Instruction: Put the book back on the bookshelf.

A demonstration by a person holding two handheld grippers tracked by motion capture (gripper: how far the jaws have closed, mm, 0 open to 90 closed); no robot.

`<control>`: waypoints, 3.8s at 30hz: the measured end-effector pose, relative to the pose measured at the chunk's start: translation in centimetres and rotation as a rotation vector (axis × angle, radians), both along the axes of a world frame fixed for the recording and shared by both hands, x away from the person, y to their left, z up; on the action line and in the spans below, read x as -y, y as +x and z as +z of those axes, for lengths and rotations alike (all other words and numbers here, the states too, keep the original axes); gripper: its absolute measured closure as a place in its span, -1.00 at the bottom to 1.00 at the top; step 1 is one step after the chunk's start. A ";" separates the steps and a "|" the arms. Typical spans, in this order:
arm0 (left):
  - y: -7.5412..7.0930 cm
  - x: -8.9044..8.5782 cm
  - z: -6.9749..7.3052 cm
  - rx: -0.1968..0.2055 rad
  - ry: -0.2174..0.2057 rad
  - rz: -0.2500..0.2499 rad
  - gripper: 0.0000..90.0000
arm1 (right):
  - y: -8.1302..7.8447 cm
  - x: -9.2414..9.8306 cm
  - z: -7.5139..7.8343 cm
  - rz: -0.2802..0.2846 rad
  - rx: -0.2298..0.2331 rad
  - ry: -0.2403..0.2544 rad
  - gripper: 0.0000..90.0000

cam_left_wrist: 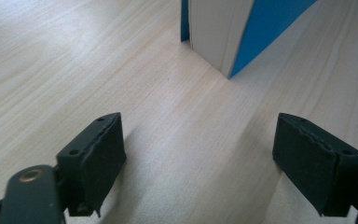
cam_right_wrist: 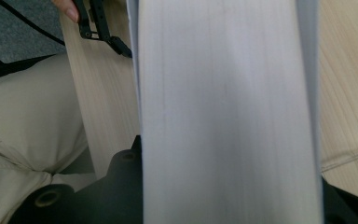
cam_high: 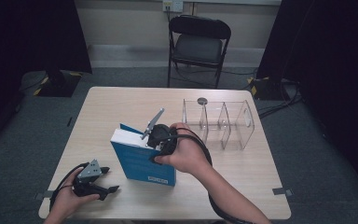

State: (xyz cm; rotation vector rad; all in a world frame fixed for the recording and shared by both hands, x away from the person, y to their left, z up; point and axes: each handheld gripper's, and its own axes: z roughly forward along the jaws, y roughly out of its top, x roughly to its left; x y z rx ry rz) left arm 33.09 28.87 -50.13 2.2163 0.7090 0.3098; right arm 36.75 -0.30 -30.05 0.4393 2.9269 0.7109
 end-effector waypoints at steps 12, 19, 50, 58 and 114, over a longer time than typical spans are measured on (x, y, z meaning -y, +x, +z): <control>0.0 0.0 0.0 -0.001 -0.002 0.000 -0.66 | -0.5 2.4 2.0 -0.081 0.016 0.004 0.37; 0.0 0.0 0.0 -0.002 -0.001 0.007 -0.67 | -0.7 3.9 2.5 -0.118 -0.008 0.018 0.37; 0.0 0.0 0.0 -0.002 -0.001 0.007 -0.67 | -1.1 10.9 3.3 -0.270 -0.023 0.032 0.37; 0.0 0.0 0.0 -0.002 0.000 0.006 -0.67 | -1.5 12.6 3.5 -0.328 -0.036 0.027 0.37; 0.0 0.0 0.0 -0.002 -0.001 0.006 -0.67 | 1.8 15.7 3.4 -0.704 -0.040 0.049 0.38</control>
